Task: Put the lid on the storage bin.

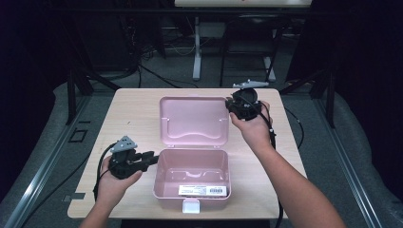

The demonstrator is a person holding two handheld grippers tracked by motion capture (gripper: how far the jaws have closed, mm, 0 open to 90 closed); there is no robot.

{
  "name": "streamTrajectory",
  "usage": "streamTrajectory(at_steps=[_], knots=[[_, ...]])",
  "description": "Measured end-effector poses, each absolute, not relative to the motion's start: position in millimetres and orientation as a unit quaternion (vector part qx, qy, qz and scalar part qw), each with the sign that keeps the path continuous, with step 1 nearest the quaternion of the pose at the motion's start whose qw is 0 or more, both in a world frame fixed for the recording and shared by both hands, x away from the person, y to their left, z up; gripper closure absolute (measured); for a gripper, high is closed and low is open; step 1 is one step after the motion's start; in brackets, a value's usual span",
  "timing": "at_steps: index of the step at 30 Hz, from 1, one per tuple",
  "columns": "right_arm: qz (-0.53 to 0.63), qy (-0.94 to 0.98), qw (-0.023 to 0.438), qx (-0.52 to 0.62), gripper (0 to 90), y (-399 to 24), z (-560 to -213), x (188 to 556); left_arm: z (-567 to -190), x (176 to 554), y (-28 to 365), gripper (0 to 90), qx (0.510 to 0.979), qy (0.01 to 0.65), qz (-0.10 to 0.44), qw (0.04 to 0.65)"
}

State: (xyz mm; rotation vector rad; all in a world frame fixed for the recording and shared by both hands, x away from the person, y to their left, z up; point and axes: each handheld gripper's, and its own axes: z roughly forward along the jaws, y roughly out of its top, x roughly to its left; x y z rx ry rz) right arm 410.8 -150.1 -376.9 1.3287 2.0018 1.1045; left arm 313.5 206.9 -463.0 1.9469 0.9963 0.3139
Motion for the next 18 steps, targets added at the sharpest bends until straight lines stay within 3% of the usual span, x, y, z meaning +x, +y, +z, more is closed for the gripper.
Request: streamTrajectory(at_steps=[18], knots=[[0.414, 0.732, 0.248, 0.480, 86.2, -151.5, -373.1, 403.1, -421.9, 365.5, 210.0, 60.7, 0.755, 0.425, 0.176, 0.468]])
